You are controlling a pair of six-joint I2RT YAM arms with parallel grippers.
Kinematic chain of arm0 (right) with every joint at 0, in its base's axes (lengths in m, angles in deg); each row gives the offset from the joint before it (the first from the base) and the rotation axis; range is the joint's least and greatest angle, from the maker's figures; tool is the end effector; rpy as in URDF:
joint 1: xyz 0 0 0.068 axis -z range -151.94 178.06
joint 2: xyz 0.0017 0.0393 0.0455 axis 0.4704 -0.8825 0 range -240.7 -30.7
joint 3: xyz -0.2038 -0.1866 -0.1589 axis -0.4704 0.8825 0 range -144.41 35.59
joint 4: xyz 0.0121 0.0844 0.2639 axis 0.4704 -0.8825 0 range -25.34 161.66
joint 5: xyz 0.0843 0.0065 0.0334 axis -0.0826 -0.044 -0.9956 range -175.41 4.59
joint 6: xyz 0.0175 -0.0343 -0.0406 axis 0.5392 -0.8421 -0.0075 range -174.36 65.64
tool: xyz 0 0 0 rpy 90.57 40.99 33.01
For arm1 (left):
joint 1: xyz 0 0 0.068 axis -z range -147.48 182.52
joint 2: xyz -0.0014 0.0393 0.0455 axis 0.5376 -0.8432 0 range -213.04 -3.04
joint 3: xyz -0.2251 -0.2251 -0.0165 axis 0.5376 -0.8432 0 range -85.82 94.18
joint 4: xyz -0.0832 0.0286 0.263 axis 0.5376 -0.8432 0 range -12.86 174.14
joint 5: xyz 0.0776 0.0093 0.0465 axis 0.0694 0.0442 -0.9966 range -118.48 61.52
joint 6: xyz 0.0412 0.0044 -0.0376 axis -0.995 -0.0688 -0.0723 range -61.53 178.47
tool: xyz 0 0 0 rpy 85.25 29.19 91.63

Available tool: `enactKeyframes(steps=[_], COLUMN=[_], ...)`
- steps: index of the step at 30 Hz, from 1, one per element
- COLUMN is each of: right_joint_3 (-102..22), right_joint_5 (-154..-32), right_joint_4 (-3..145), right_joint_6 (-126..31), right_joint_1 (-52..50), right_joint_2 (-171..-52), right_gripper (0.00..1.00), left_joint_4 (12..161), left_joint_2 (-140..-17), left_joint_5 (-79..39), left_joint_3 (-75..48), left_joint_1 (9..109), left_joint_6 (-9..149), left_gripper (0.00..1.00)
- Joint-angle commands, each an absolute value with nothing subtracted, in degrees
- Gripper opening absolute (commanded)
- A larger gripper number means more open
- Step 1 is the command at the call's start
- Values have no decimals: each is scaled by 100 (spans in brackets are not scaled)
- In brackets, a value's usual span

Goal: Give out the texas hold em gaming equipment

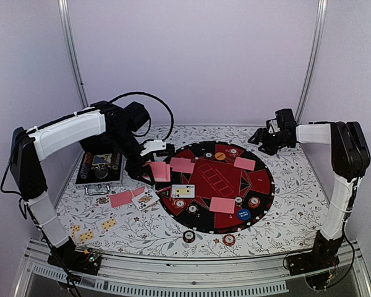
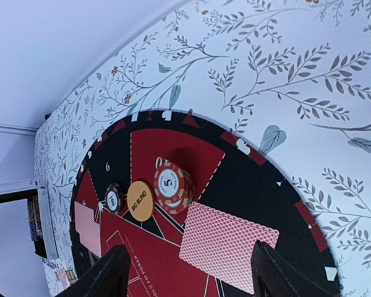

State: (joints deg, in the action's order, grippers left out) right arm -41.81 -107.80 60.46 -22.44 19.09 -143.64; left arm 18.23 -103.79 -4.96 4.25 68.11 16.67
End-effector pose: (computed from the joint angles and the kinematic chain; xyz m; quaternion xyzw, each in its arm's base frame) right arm 0.4565 0.0869 0.2168 0.1113 0.9079 0.2955 0.2757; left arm 0.2934 -0.2289 0.3233 0.6264 0.7440 -0.1960 0.1251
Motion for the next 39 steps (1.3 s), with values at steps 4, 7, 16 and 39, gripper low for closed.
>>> enactKeyframes(steps=[4, 7, 16, 39], right_joint_3=[-3469, -3094, -2212, -4209], right_joint_5=[-11102, -11863, -13090, -13277], right_joint_4=[6290, 6679, 9305, 10753], right_joint_6=[-2061, -1868, -109, 1392], right_joint_1=[1698, 1331, -692, -2196], right_joint_2=[-13205, -12917, -12893, -15251], right_gripper=[77, 81, 87, 89], left_joint_4=[1732, 1756, 1831, 1873], left_joint_2=[-10258, -10266, -10313, -10255], left_joint_5=[-412, -407, -418, -372], left_joint_3=[563, 568, 559, 515], left_joint_1=[6785, 6785, 6786, 6794], left_joint_6=[1612, 1619, 1655, 1690], left_gripper=[30, 30, 30, 30])
